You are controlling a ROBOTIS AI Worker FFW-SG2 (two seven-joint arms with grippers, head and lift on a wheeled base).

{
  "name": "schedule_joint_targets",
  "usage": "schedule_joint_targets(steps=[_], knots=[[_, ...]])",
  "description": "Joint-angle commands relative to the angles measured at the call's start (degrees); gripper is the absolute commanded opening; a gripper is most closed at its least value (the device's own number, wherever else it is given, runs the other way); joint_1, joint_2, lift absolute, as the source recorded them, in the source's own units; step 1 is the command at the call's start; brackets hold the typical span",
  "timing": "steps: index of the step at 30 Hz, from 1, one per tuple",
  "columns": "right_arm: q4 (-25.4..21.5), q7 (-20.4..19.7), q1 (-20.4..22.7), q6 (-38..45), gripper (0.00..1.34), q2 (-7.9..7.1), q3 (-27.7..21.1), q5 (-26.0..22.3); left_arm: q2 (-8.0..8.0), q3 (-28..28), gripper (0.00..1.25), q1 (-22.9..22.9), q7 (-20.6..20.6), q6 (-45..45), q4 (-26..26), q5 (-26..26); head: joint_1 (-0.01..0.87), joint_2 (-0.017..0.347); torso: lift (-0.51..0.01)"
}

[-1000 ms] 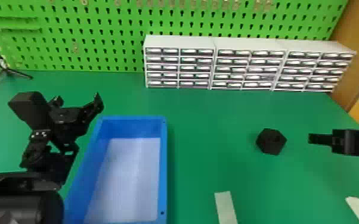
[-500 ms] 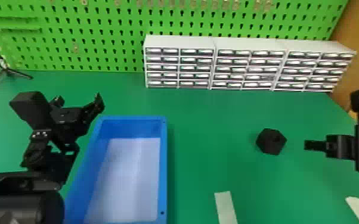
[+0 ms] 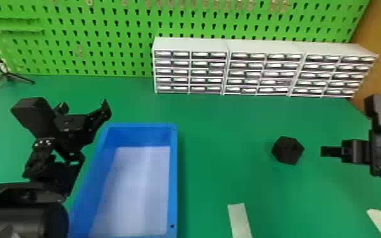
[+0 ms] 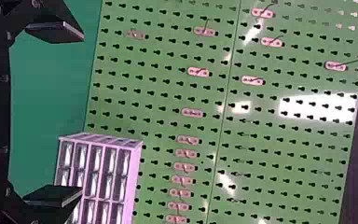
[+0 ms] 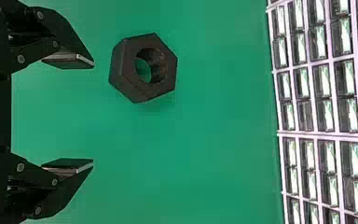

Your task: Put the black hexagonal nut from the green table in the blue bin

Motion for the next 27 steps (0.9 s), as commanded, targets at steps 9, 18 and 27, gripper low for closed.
schedule_joint_targets(steps=[9, 18, 27], knots=[[7.48, 0.00, -3.62, -2.28, 0.83, -0.64, 2.09, 0.93, 0.00, -0.21, 1.12, -0.05, 0.00, 0.86, 0.00, 0.00, 0.692, 0.008, -0.097], [10.73, 0.09, -6.78, -0.17, 0.83, -1.69, 5.96, 2.25, 0.00, -0.21, 1.12, -0.05, 0.00, 1.21, 0.00, 0.00, 0.692, 0.008, -0.097], [15.47, 0.18, -9.15, -2.37, 0.83, -1.78, 8.07, 2.25, 0.00, -0.21, 1.12, -0.05, 0.00, 1.30, 0.00, 0.00, 0.692, 0.008, -0.097]])
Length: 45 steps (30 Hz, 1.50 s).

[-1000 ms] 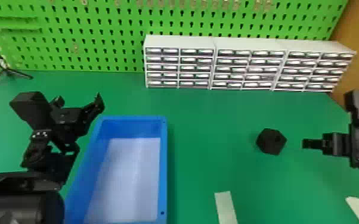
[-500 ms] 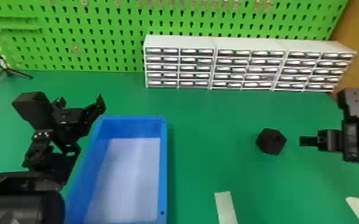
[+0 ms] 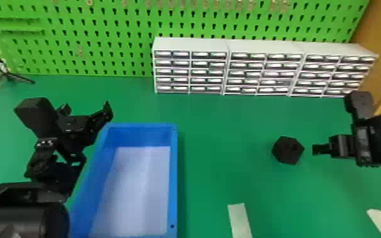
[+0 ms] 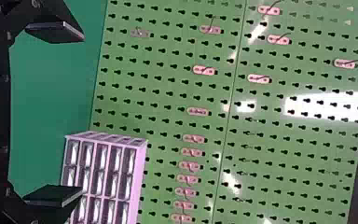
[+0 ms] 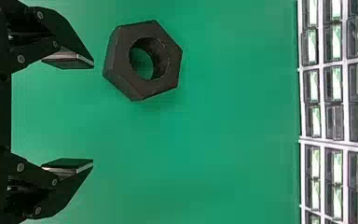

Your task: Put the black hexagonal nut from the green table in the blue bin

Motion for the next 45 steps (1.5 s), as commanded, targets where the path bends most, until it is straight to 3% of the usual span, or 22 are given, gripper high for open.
schedule_joint_targets(steps=[1, 11, 22, 45], knots=[[2.95, 0.04, -1.20, -2.12, 0.83, 0.02, 1.04, 0.09, 0.00, 0.00, 1.12, 0.00, 0.00, 0.05, 0.00, 0.00, 0.692, 0.008, -0.097], [9.10, 1.44, -3.31, -6.69, 0.83, 1.07, 1.92, 3.17, 0.00, 0.00, 1.12, 0.00, 0.00, 0.05, 0.00, 0.00, 0.692, 0.008, -0.097], [15.52, 10.94, -5.94, -11.70, 0.83, 3.71, 1.39, 16.96, 0.00, 0.00, 1.12, 0.18, 0.00, 0.05, 0.00, 0.09, 0.692, 0.008, -0.097], [22.46, 11.11, -8.49, -19.70, 0.83, 5.91, 0.86, 17.23, 0.00, 0.00, 1.12, 0.27, 0.00, 0.05, 0.00, 0.09, 0.692, 0.008, -0.097]])
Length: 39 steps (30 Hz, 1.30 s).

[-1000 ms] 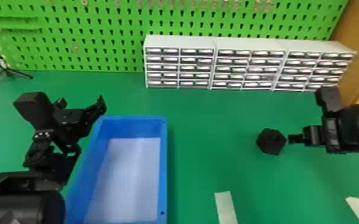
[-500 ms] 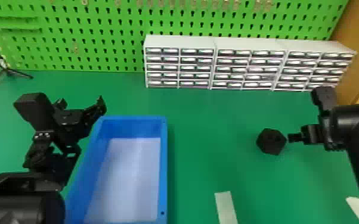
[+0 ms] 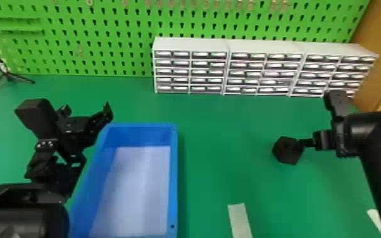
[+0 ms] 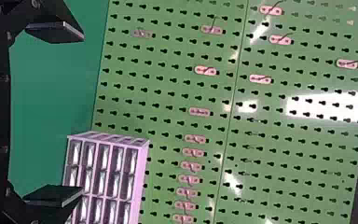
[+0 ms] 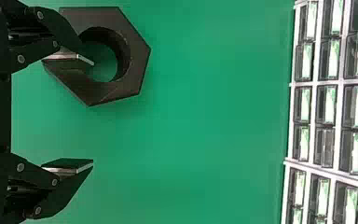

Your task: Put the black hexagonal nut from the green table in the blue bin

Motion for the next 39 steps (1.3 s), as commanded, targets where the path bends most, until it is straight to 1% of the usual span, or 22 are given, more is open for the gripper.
schedule_joint_targets(steps=[1, 10, 17, 28, 39], knots=[[1.38, 0.00, -0.59, -1.25, 0.83, 0.46, -0.10, 0.00, -0.02, 0.02, 1.12, 0.04, 0.00, 0.00, 0.00, 0.02, 0.692, 0.008, -0.097], [4.28, 0.00, -1.56, -3.44, 0.83, 1.34, -0.19, 0.09, -0.02, -0.07, 1.12, 0.04, 0.00, 0.00, 0.00, 0.02, 0.692, 0.008, -0.097], [6.04, 0.00, -2.00, -4.76, 0.83, 1.69, -0.37, 0.44, -0.02, -0.07, 1.12, 0.04, 0.00, 0.00, 0.00, 0.02, 0.692, 0.008, -0.097], [7.80, 0.00, -2.70, -6.43, 0.83, 1.69, -0.63, 1.67, -0.02, -0.15, 1.12, 0.12, -0.09, 0.00, 0.00, 0.10, 0.692, 0.008, -0.097], [10.00, -0.08, -2.96, -8.98, 0.83, 2.13, -1.42, 2.20, -0.02, -0.15, 1.12, 0.12, -0.09, 0.00, 0.00, 0.19, 0.692, 0.008, -0.097]])
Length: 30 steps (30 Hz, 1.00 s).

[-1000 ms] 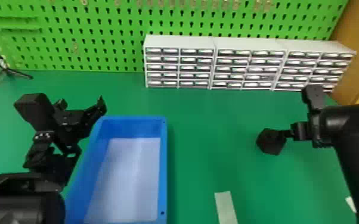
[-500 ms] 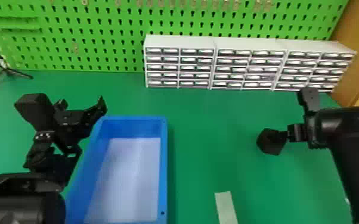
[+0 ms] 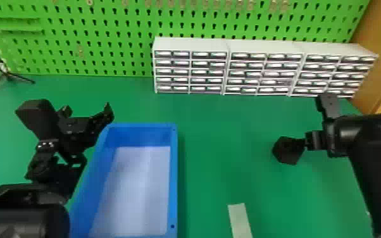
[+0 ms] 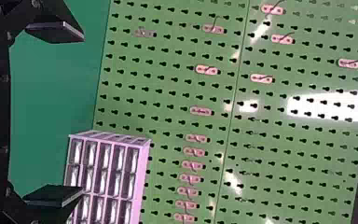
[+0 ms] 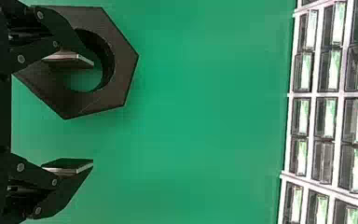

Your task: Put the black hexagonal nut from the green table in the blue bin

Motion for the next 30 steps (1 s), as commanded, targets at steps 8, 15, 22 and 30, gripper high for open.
schedule_joint_targets(steps=[8, 15, 22, 30], knots=[[2.19, 0.00, 0.16, -2.64, 0.83, 0.36, -1.17, 0.48, -0.01, 0.00, 1.12, 0.00, -0.02, 0.00, 0.00, 0.09, 0.692, 0.008, -0.097], [2.90, -0.09, 0.07, -3.34, 0.83, 0.45, -1.26, 1.01, 0.08, 0.00, 1.12, 0.00, -0.02, 0.00, 0.00, 0.09, 0.692, 0.008, -0.097], [3.51, -0.17, 0.07, -3.78, 0.83, 0.45, -1.35, 1.36, -0.01, 0.00, 1.12, 0.00, -0.02, 0.00, 0.00, 0.09, 0.692, 0.008, -0.097], [4.04, -0.17, 0.34, -4.40, 0.83, 0.45, -1.17, 1.36, 0.08, 0.00, 1.12, 0.00, -0.02, 0.00, 0.00, 0.09, 0.692, 0.008, -0.097]])
